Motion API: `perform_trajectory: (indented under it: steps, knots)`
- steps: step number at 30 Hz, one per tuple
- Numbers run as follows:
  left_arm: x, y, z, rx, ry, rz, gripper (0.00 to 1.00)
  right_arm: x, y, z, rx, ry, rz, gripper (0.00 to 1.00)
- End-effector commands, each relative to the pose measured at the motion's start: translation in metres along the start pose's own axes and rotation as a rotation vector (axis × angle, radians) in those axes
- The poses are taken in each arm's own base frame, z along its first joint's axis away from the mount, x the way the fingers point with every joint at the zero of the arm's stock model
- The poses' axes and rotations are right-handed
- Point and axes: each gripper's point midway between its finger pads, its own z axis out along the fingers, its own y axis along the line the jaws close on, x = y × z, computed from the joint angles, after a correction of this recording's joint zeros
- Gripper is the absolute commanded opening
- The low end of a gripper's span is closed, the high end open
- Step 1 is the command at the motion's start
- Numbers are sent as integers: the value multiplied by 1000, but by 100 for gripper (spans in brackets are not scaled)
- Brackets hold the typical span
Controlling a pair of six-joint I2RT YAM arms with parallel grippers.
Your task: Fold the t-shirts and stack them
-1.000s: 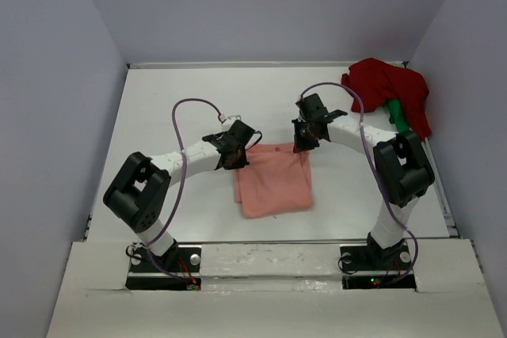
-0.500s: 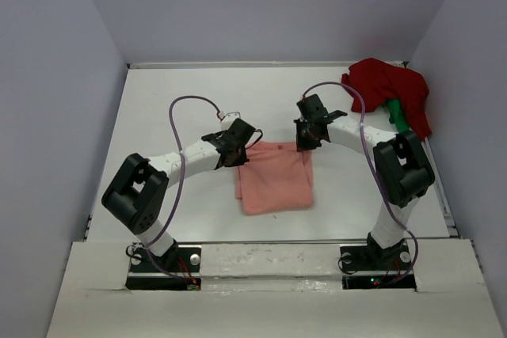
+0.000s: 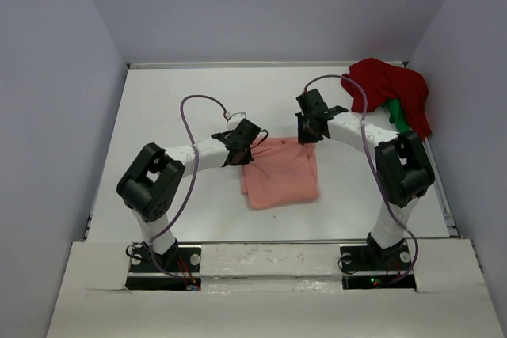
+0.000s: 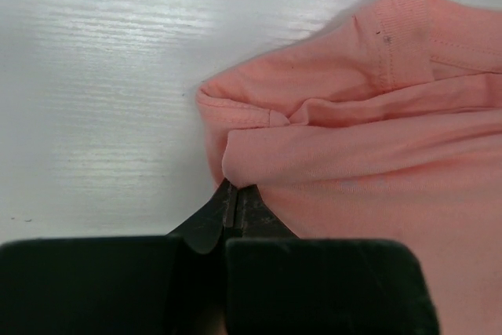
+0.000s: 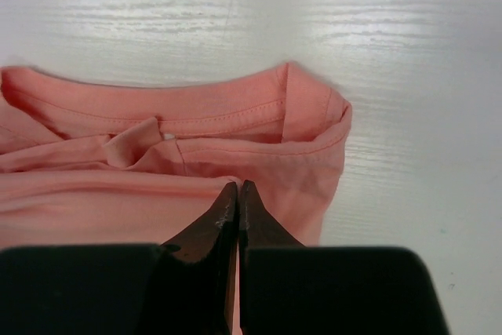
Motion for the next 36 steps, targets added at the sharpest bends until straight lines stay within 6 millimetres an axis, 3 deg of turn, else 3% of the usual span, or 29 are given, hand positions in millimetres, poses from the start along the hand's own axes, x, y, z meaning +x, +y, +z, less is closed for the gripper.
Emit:
perform_trajectory:
  steps: [1, 7, 14, 19, 28, 30, 32, 34, 36]
  knots:
    - [2, 13, 10, -62, 5, 36, 0, -37, -14, -20, 72, -103, -14, 0]
    - [-1, 10, 18, -58, 3, 44, 0, -39, -20, -19, 112, -102, -15, 0]
    - [-32, 2, 16, -58, -46, 55, 0, -25, -25, 16, 174, -41, -1, 0]
    - [-46, 2, 13, -48, -69, 45, 0, -21, -28, 27, 202, -25, 12, 0]
    - [-52, -4, 6, -13, -73, 39, 0, -11, -36, 33, 253, -1, 27, 0]
    - [-53, -4, 3, -9, -77, 38, 5, -11, -39, 32, 266, -1, 24, 0]
    - [-55, -4, 1, -8, -81, 34, 16, -11, -42, 30, 281, -2, 29, 0]
    - [-55, -3, 0, -9, -81, 36, 36, -14, -44, 25, 299, -14, 39, 0]
    - [-56, -3, -2, -11, -82, 30, 48, -20, -43, 19, 291, -32, 40, 7]
